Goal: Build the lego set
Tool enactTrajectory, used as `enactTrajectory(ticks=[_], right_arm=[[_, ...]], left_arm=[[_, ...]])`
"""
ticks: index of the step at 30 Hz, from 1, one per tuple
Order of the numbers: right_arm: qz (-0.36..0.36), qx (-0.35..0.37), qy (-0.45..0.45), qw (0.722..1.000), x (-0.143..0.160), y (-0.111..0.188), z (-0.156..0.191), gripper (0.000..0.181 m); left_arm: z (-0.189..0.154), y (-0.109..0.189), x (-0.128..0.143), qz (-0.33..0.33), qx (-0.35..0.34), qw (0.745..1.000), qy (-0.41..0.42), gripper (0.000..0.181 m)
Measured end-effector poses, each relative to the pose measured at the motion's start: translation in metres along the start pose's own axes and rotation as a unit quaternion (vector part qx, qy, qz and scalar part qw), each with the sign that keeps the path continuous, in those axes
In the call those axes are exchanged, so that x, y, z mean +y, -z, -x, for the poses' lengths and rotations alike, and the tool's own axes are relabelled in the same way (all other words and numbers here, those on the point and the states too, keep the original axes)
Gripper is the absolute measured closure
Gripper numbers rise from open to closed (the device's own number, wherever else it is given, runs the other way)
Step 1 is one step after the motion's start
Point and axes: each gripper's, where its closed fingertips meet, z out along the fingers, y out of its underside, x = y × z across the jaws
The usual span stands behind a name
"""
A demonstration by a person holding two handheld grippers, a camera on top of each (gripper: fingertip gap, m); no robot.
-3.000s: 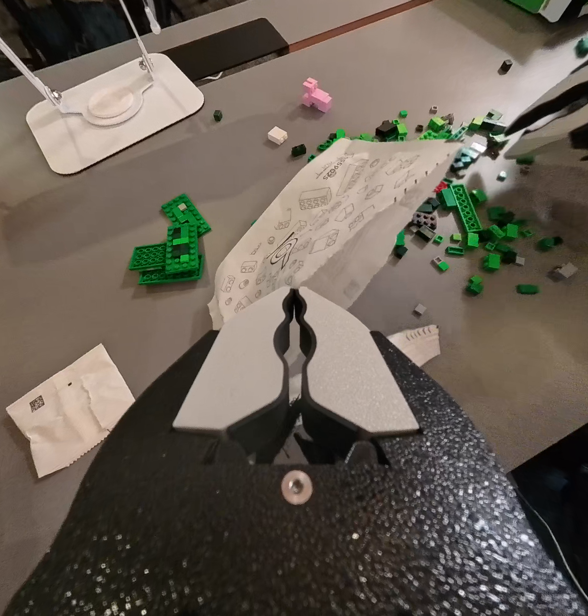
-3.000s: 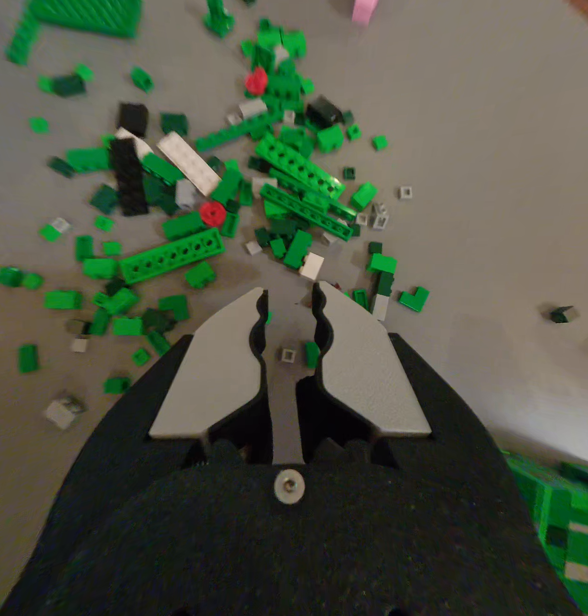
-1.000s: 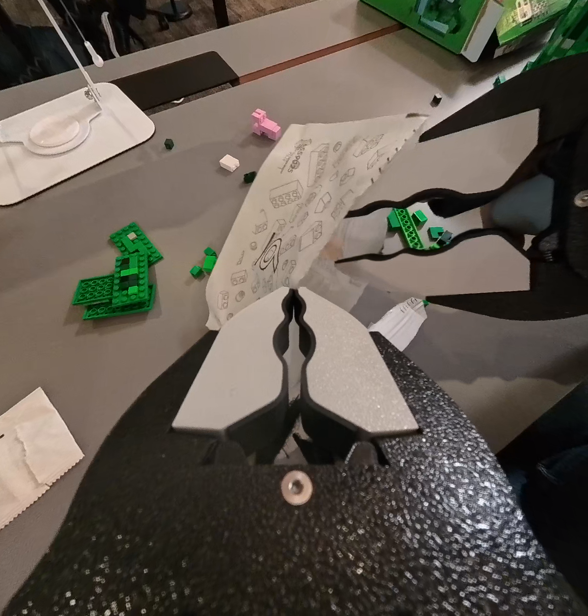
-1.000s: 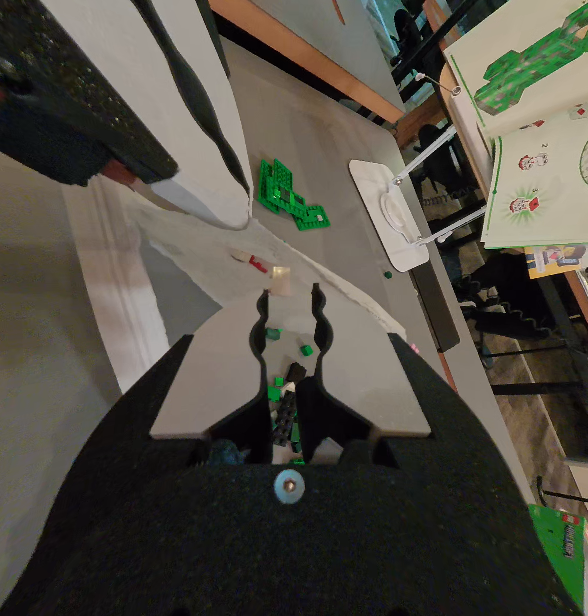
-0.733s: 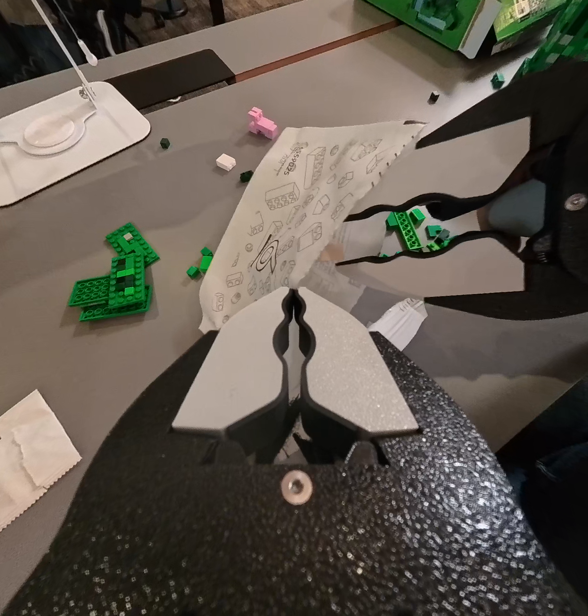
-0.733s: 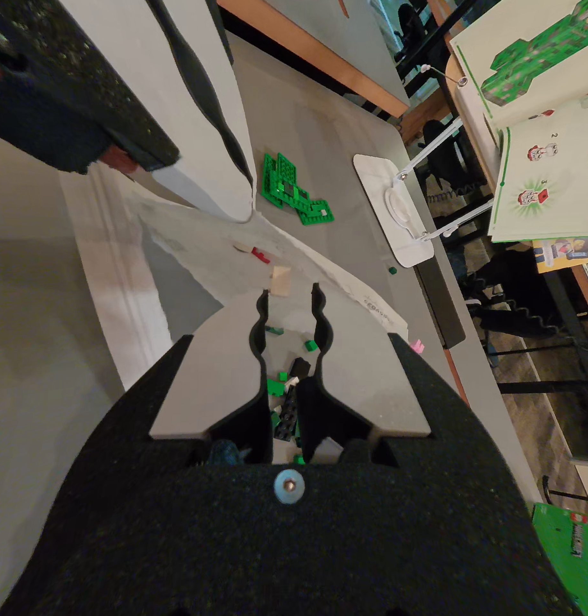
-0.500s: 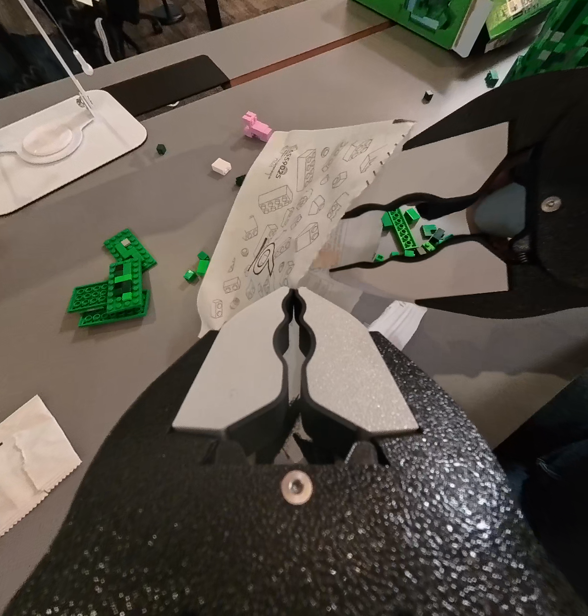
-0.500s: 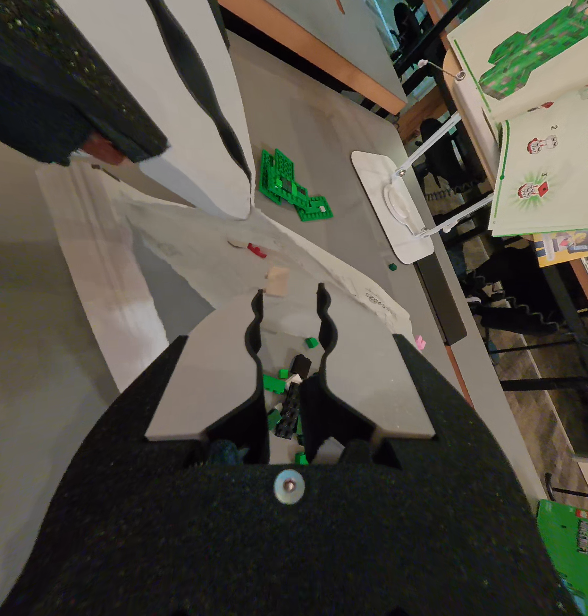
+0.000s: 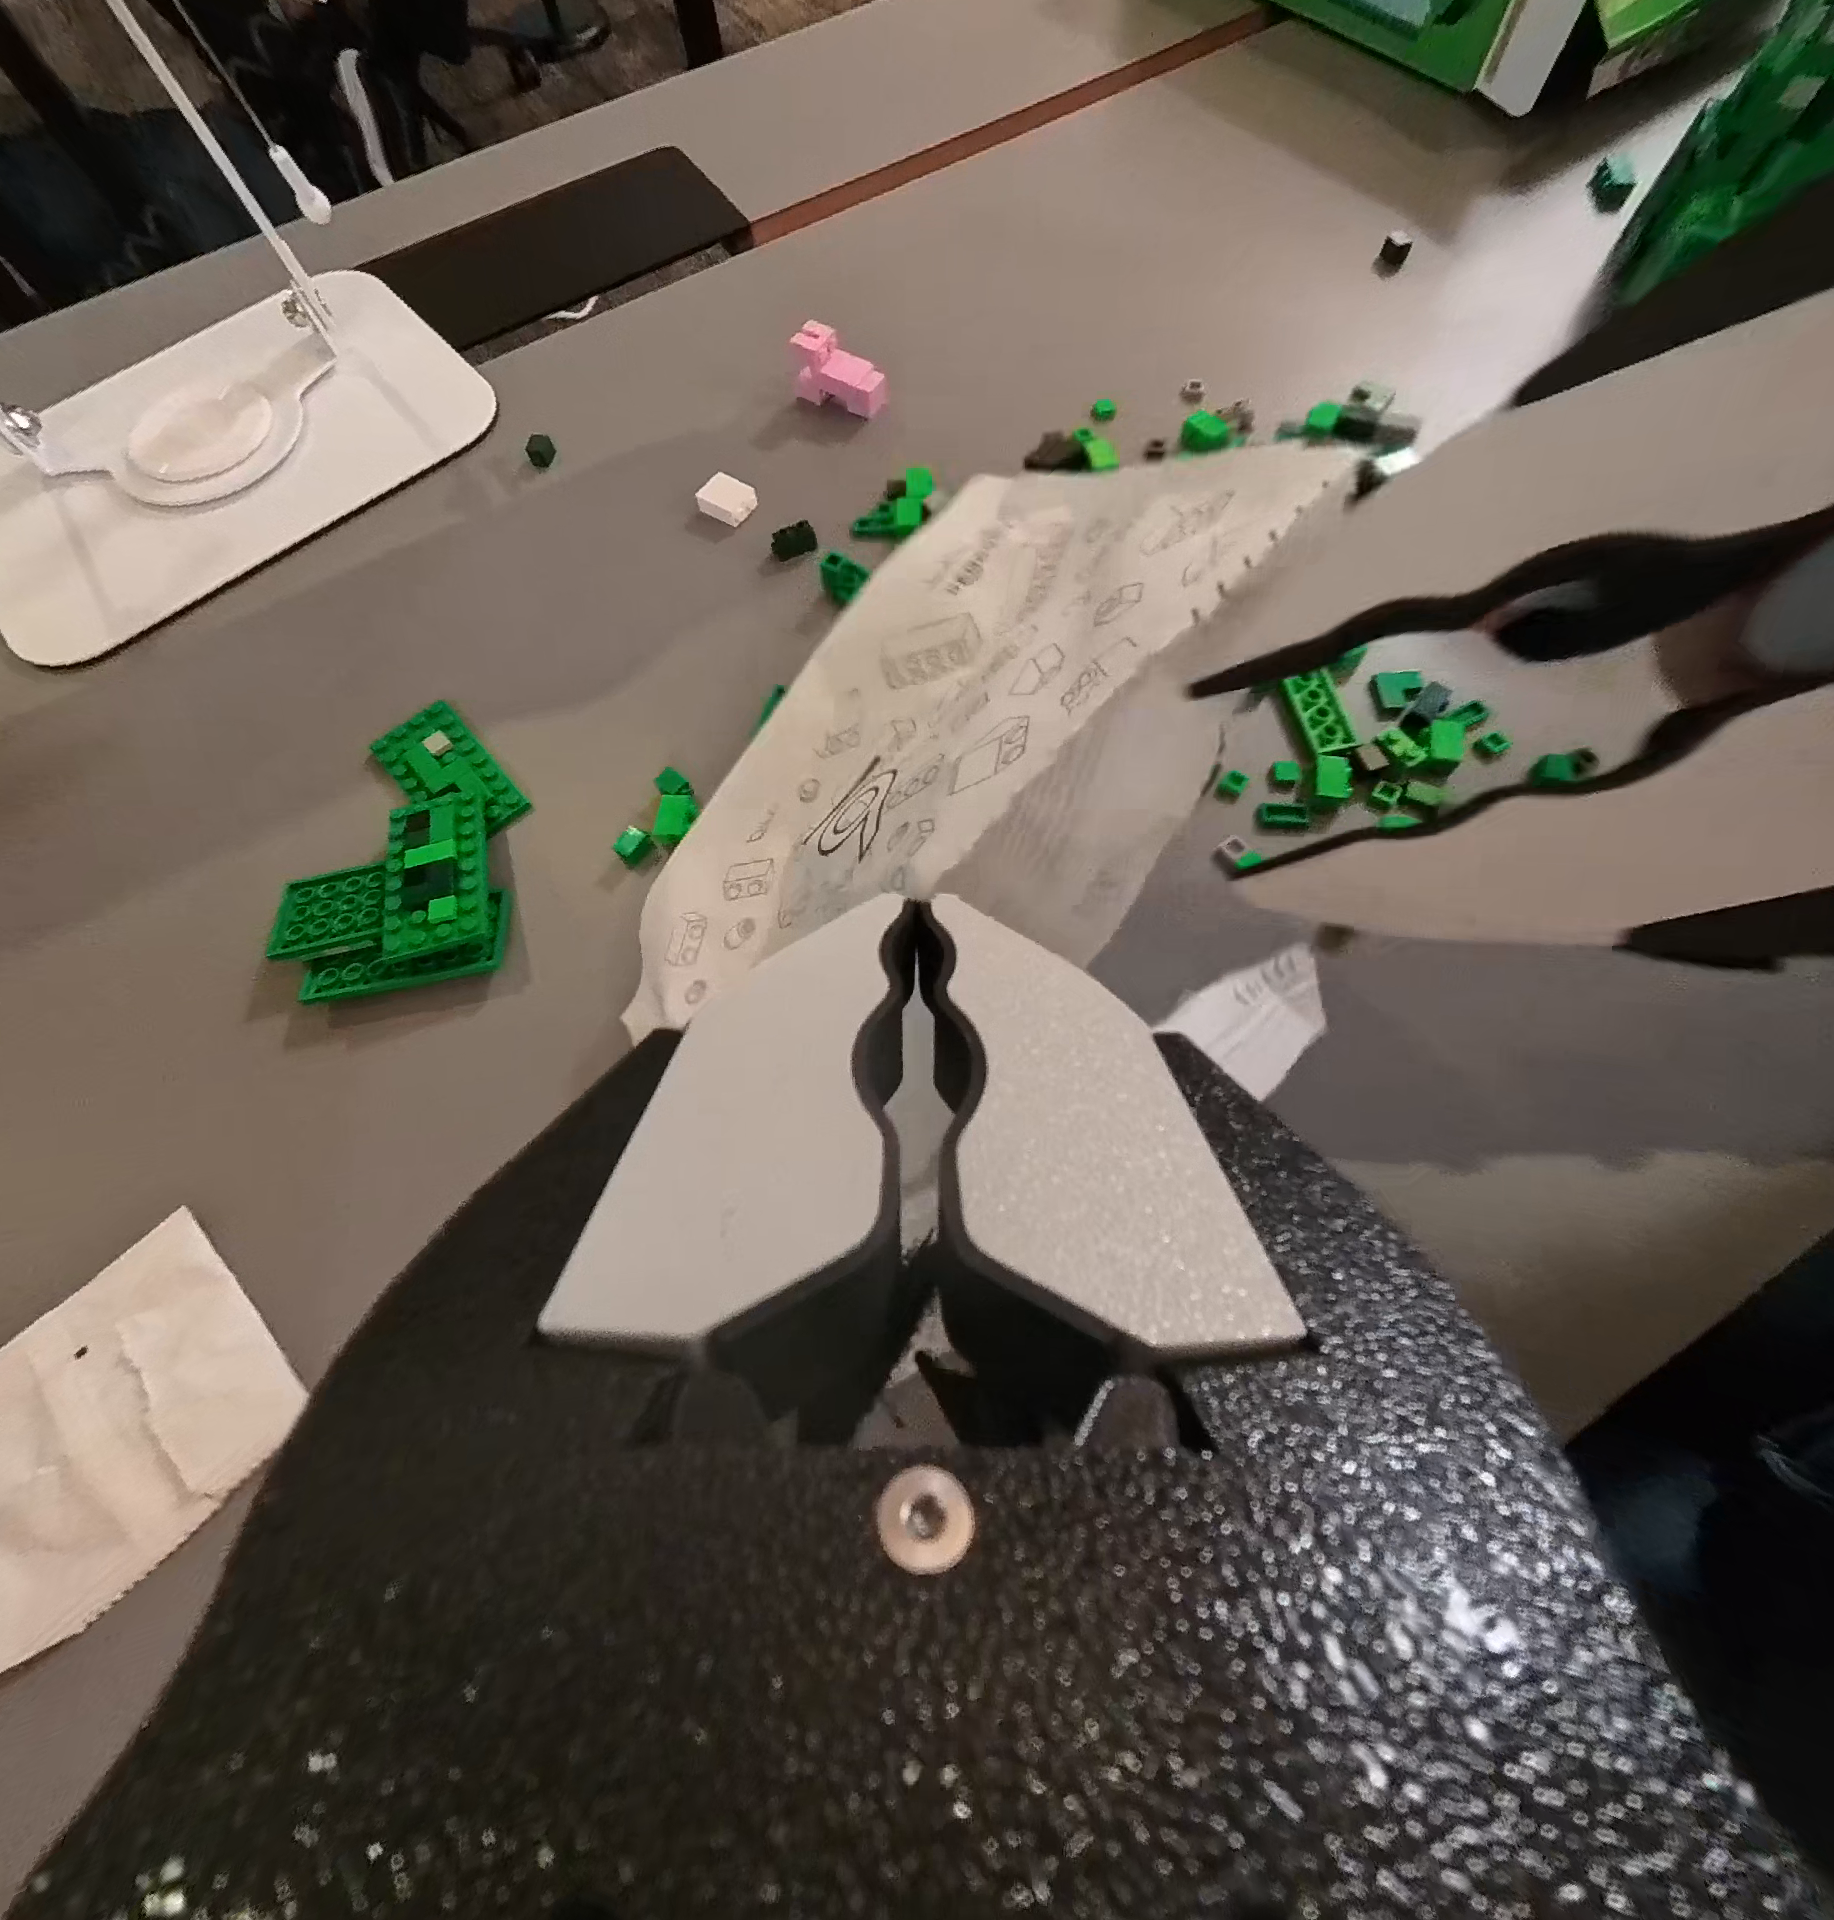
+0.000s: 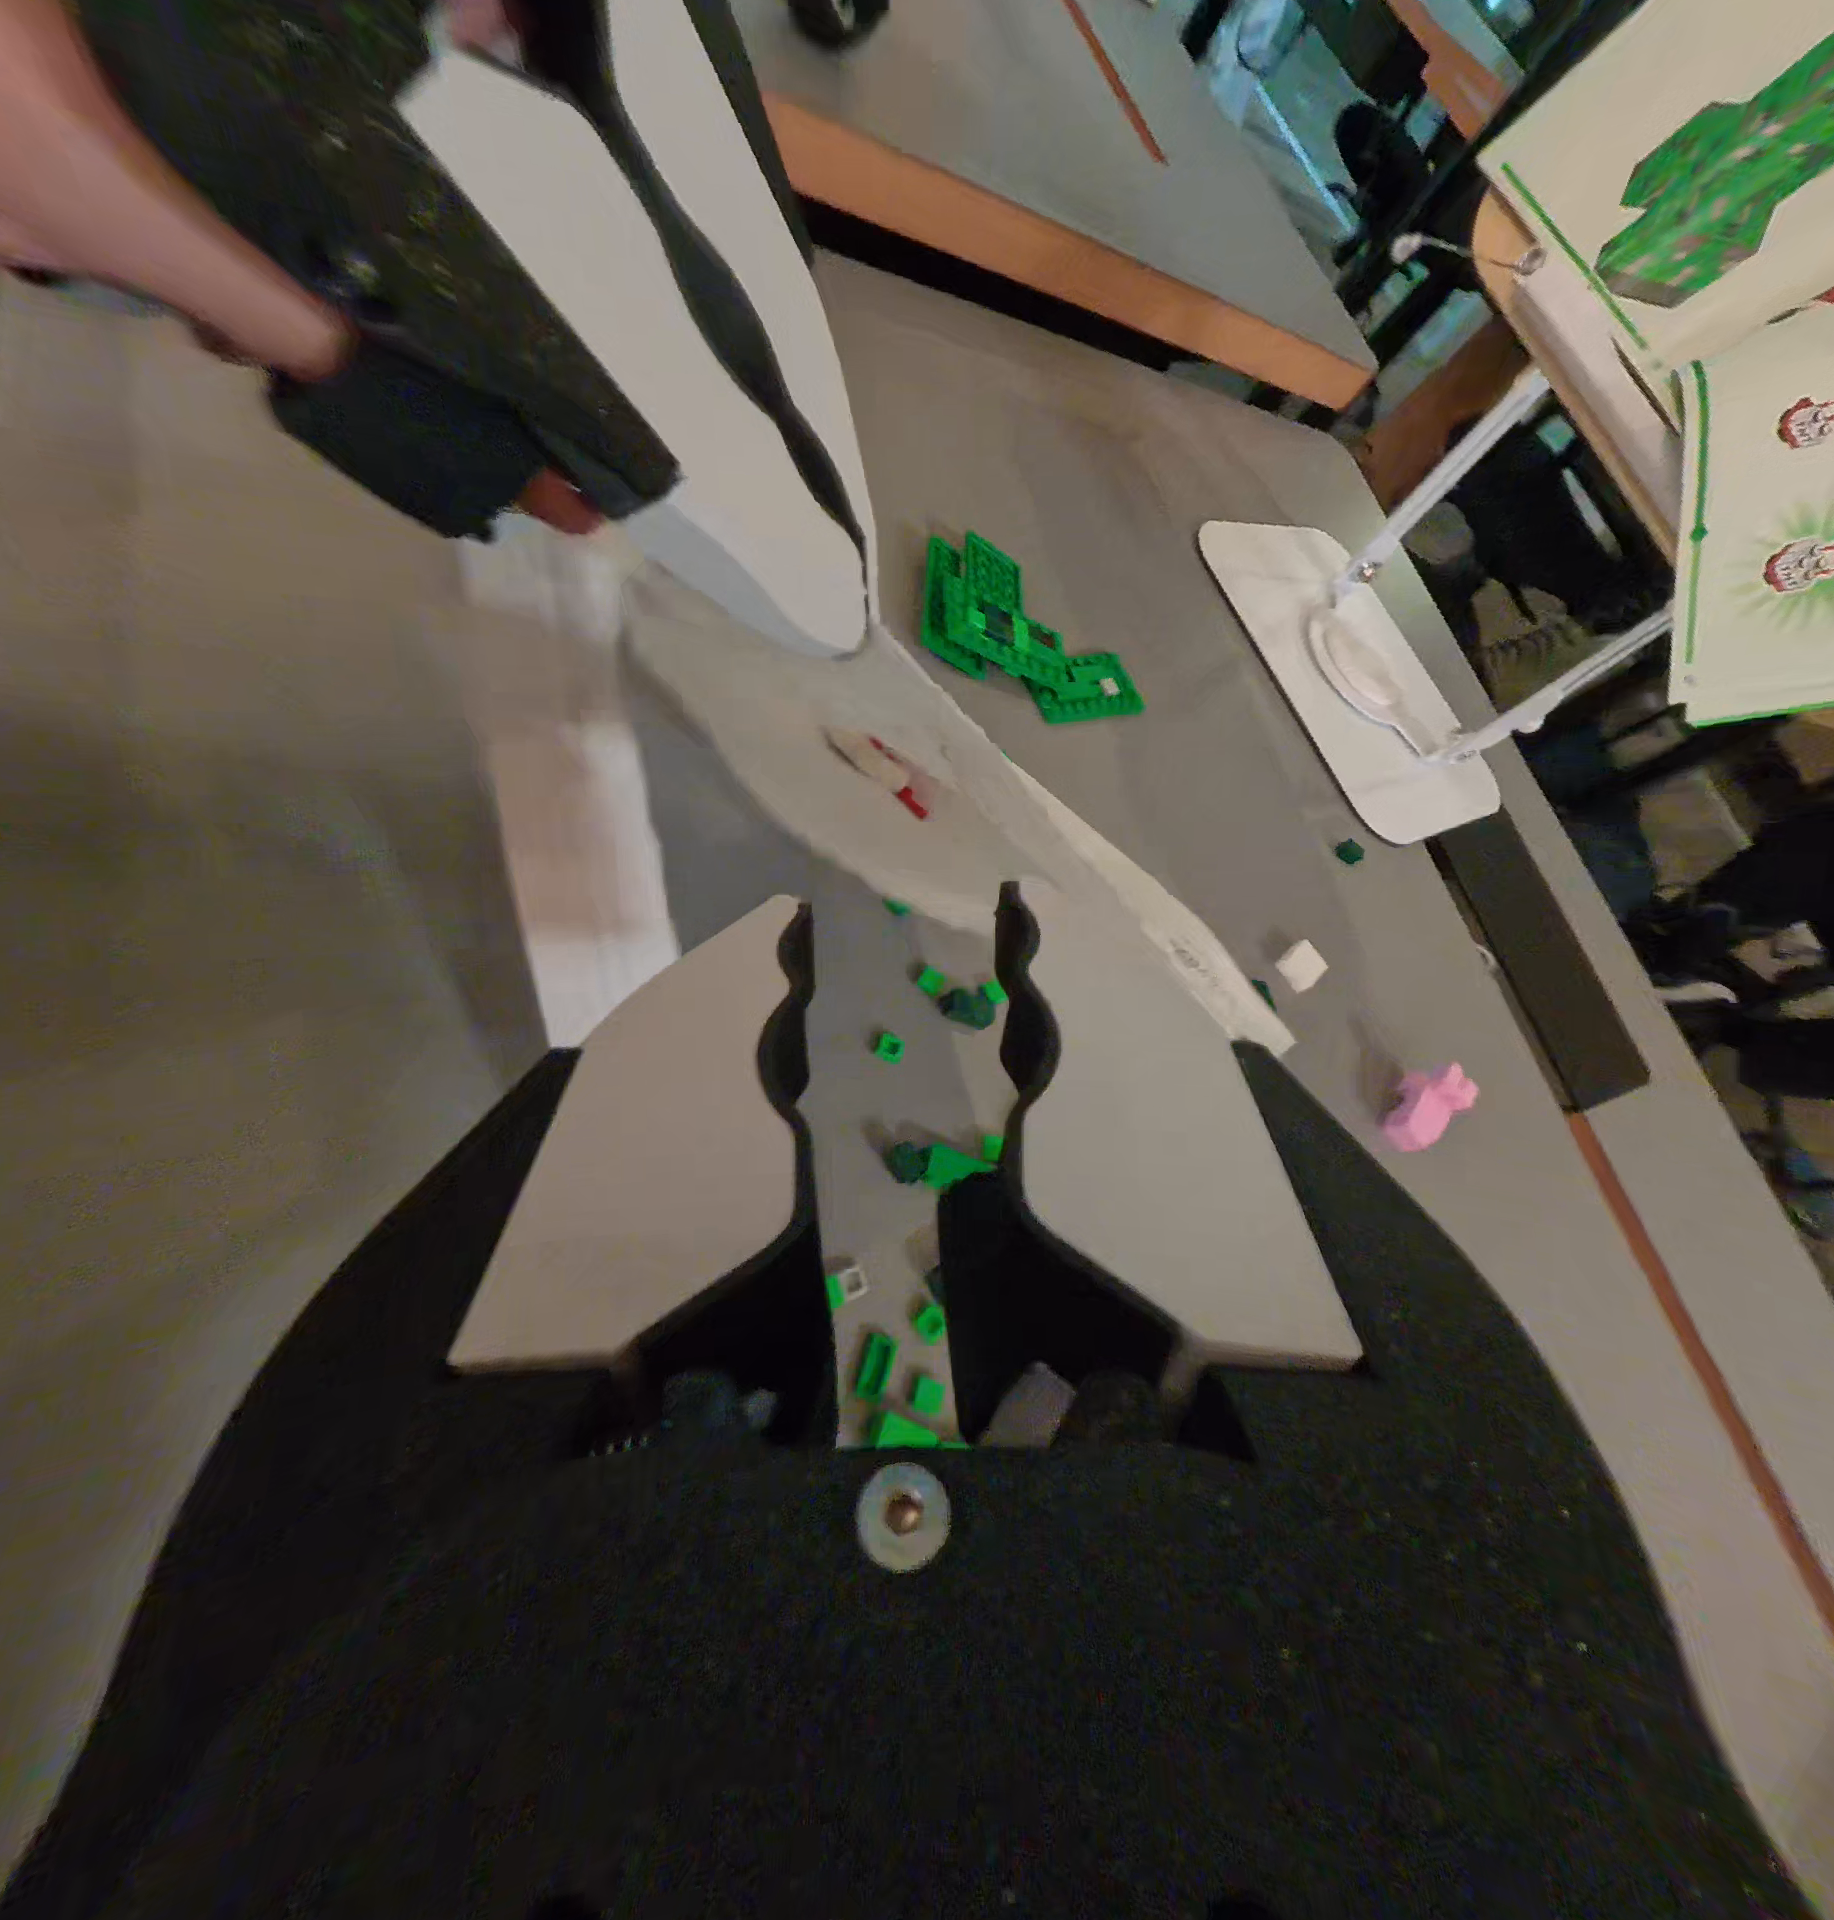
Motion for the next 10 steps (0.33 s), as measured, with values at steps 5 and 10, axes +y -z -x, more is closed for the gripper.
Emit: enactTrajectory(ticks=[5,10], right_arm=[[-0.045,0.010,-0.052,0.998,0.014,0.038,-0.015,0.150],[-0.036,0.040,-0.108,0.993,0.061,0.054,-0.043,0.150]], left_arm=[[0.005,-0.001,0.002,0.006,-0.016,1.000,-0.016,0.181],[0.002,0.000,0.007,0.023,-0.015,0.998,-0.054,0.181]])
